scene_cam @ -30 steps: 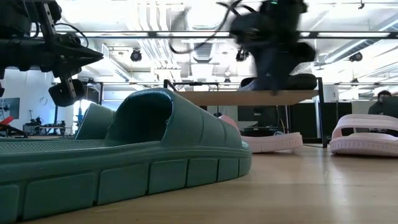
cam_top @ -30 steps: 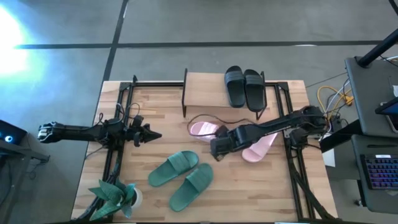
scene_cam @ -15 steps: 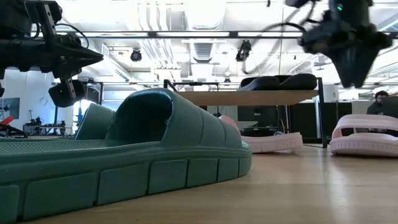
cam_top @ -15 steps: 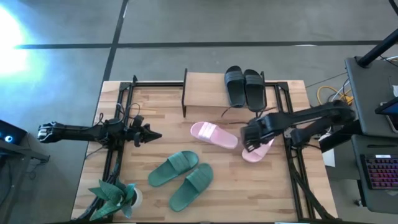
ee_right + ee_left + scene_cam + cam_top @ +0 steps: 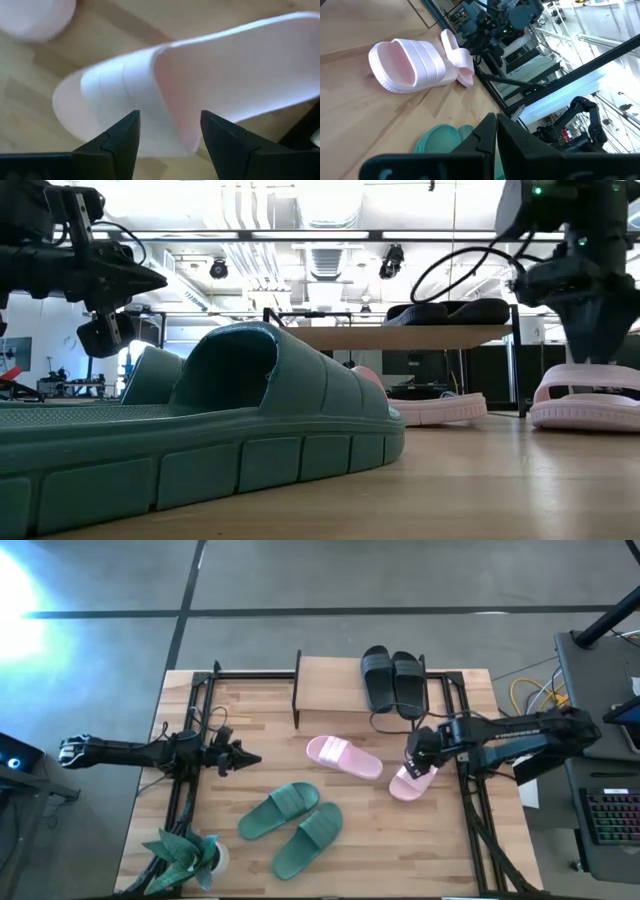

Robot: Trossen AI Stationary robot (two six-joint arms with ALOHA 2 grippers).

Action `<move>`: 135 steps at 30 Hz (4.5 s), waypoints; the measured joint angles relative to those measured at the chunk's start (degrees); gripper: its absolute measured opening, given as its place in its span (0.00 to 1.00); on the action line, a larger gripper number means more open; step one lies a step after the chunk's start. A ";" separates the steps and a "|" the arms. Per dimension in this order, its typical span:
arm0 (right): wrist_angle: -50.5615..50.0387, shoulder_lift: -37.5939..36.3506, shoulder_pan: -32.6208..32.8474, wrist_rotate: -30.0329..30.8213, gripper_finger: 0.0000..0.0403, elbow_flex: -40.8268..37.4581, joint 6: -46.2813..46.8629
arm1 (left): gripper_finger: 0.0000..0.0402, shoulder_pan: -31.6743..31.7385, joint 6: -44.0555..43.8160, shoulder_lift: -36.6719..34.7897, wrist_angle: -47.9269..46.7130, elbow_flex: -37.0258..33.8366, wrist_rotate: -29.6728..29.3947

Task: Pick and place slides into the shelf
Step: Move the right pink slipper to the bottom of the other pink slipper, then adjust the pink slippers

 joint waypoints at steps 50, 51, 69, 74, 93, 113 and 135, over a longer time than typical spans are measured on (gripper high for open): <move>63.18 51.47 8.46 19.30 0.03 40.35 44.47 | 0.00 -0.08 12.18 -2.70 2.93 5.63 2.30; 63.25 52.86 7.92 17.82 0.03 41.81 44.11 | 0.00 -0.07 12.31 -2.87 2.94 5.91 2.60; 54.43 60.70 5.08 7.47 0.46 51.59 21.05 | 0.00 -0.09 12.31 -1.92 0.05 5.97 7.06; 52.11 56.55 5.11 0.07 0.53 54.68 1.99 | 0.00 -0.09 11.24 -1.92 -0.04 5.98 7.11; -11.49 52.47 5.87 21.10 0.47 79.81 -18.64 | 0.00 -0.10 3.06 -2.01 10.16 6.79 -2.24; -24.15 48.50 5.18 18.08 0.44 79.06 -15.10 | 0.00 -8.81 -11.84 11.39 -31.69 26.80 -14.05; -24.86 47.73 5.22 19.49 0.44 77.15 -15.11 | 0.00 -24.36 -19.58 45.01 -52.37 41.03 -10.09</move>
